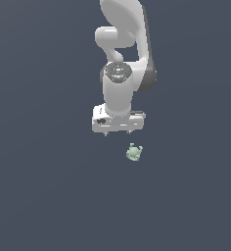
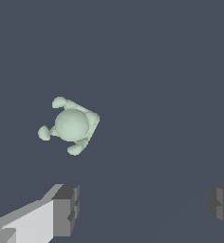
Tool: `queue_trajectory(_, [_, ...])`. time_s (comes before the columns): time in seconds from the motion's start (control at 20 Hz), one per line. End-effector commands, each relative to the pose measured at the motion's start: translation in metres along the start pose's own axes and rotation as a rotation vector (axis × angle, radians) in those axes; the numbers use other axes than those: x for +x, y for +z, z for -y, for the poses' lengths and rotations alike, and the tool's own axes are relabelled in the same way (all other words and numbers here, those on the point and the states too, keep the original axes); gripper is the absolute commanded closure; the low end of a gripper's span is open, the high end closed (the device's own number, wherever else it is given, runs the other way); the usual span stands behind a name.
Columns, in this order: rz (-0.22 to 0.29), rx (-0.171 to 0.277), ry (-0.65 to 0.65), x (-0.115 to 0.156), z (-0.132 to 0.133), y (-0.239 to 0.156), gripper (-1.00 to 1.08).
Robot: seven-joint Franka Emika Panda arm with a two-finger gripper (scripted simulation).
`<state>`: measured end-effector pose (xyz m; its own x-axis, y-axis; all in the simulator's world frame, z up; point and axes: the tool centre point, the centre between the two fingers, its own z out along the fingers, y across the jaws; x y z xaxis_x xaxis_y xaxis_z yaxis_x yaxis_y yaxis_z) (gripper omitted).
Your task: Pick up the object and move it to a goal position.
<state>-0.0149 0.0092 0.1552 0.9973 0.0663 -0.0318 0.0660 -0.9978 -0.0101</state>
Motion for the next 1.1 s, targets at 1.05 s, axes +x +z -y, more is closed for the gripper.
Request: queue_trajectory(1.05, [0.048, 0.000, -0.049, -0.010, 0.017, 0.017, -0.92])
